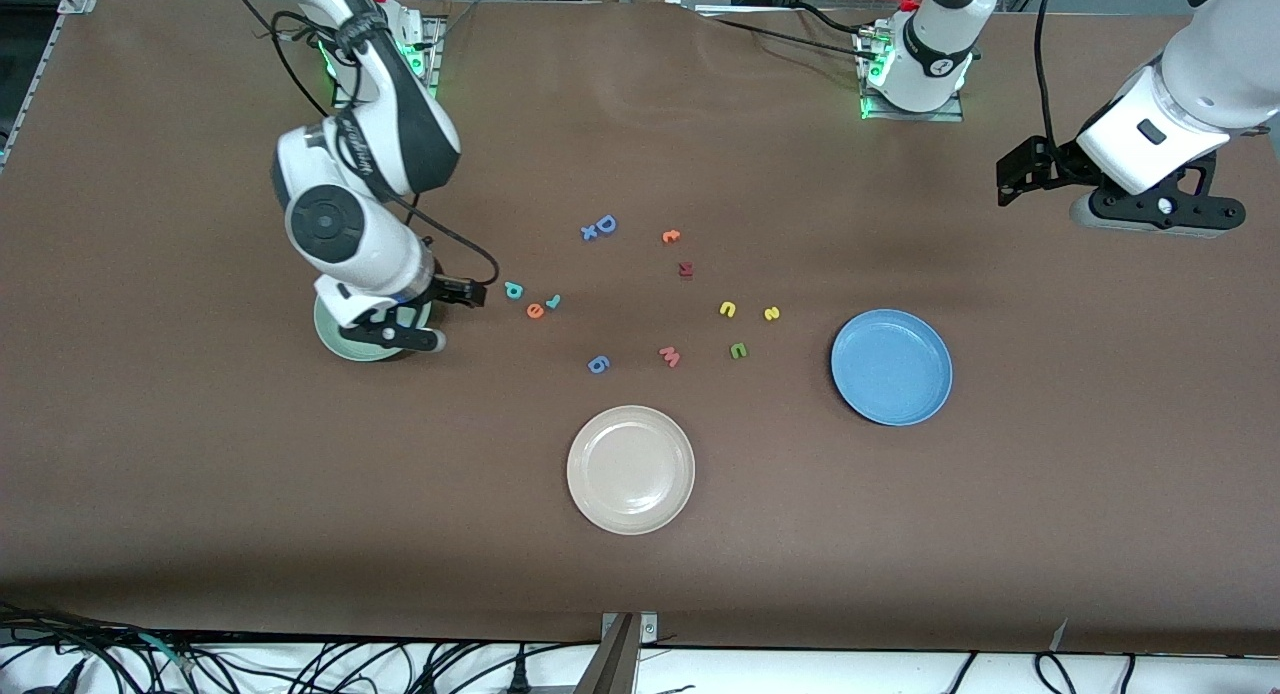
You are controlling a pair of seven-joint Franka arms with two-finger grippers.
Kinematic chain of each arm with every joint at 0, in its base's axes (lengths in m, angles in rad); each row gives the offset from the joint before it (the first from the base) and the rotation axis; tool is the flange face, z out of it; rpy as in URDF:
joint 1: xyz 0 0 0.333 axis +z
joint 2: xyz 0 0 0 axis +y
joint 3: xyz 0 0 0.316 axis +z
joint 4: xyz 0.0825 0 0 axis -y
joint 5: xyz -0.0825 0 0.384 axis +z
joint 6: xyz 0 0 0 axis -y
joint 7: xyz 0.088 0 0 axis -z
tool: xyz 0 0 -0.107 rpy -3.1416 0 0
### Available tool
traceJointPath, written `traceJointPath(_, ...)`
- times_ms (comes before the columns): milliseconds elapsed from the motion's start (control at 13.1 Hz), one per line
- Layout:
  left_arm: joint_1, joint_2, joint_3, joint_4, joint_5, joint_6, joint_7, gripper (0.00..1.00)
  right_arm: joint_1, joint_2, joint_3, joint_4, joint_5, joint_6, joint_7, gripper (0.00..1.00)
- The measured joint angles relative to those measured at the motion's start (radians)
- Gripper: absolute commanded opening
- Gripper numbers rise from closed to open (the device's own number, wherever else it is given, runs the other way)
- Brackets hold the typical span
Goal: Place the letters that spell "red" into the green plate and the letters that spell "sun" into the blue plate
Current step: 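Reach down and grasp the teal p with the right gripper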
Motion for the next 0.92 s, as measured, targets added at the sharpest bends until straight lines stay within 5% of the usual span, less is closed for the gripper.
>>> traceJointPath(917, -0.001, 0.0, 0.0, 0.001, 0.0, 0.0, 0.0, 1.0, 0.065, 0.122, 0.025, -0.135, 0.0, 0.206, 0.079, 0.95)
